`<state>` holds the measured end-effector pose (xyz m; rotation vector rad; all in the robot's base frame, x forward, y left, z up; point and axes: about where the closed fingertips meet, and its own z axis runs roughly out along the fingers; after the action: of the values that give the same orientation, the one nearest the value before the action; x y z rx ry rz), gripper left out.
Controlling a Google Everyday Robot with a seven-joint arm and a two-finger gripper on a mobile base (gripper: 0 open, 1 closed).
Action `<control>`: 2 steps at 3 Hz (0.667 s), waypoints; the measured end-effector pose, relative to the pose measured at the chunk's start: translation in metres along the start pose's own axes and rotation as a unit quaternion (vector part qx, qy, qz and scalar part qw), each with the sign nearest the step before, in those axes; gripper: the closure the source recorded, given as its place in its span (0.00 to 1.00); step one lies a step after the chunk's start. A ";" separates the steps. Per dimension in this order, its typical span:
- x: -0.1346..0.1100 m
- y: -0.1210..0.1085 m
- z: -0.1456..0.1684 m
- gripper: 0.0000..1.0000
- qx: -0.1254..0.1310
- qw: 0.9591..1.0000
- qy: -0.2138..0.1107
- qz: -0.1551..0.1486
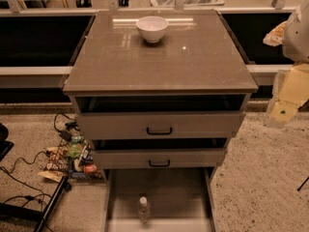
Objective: Pick water bottle from bottom drawer and place on counter
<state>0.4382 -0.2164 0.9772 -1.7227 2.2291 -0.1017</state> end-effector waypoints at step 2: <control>0.004 0.002 0.007 0.00 0.002 1.000 -0.022 0.008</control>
Offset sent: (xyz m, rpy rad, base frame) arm -0.0028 -0.0082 -0.0336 0.1543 -0.0232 -0.0177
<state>0.4373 -0.2183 0.9687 -1.6884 2.2104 -0.0636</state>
